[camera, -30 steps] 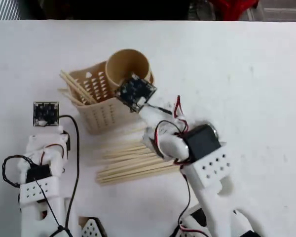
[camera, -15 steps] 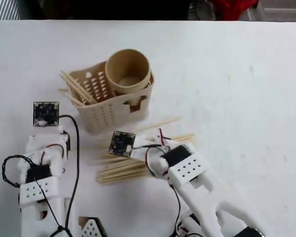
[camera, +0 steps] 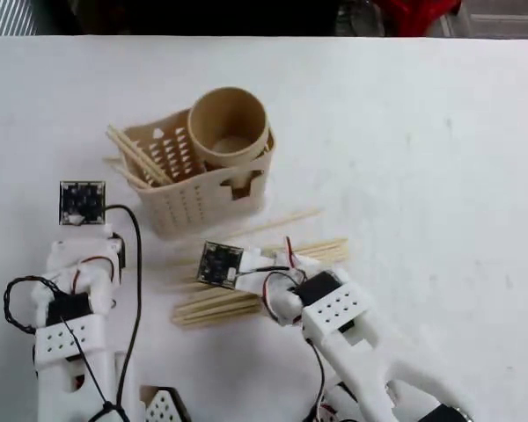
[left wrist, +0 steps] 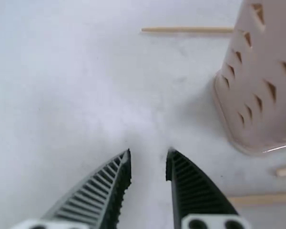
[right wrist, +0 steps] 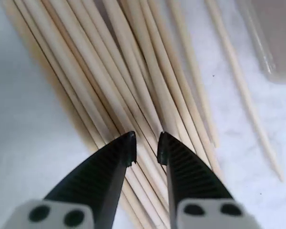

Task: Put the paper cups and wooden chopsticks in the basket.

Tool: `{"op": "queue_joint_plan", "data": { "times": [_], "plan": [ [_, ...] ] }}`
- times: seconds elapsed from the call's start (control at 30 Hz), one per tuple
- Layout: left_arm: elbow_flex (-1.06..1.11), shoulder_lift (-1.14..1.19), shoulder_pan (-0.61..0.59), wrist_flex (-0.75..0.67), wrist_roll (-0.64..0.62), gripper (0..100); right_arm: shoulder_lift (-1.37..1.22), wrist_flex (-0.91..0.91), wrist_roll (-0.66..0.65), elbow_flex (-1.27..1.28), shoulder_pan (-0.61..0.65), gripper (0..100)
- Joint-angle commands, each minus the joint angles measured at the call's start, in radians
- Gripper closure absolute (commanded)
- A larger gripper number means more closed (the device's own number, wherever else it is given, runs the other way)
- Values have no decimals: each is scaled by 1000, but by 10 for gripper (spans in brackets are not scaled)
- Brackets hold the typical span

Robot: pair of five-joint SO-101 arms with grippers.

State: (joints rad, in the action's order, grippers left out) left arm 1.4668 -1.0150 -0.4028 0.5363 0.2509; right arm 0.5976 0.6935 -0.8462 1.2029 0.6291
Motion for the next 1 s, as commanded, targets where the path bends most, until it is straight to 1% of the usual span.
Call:
{"op": "queue_joint_plan", "data": {
  "times": [0.0, 0.07, 0.23, 0.3, 0.47, 0.53, 0.6, 0.73, 0.97],
  "plan": [
    [-6, 7, 12, -21, 12, 858, 7, -5, -8, -2, 4, 823],
    [-6, 7, 12, -21, 12, 858, -13, 1, -8, -3, 4, 813],
    [-5, 7, 12, -20, 12, 858, -137, -44, -11, -23, -1, 852],
    [-5, 7, 12, -20, 12, 858, -176, -27, -8, -61, -18, 875],
    [-5, 7, 12, -21, 12, 858, -197, -56, 11, -81, -67, 976],
    [-5, 7, 12, -23, 12, 858, -196, -51, 41, -97, -74, 982],
    [-5, 7, 12, -23, 12, 858, -196, -47, 44, -118, -84, 981],
    [-5, 7, 12, -25, 12, 858, -131, -15, 46, -137, -77, 981],
    [-5, 7, 12, -26, 12, 858, 163, 188, 46, -160, -76, 981]
  ]
}}
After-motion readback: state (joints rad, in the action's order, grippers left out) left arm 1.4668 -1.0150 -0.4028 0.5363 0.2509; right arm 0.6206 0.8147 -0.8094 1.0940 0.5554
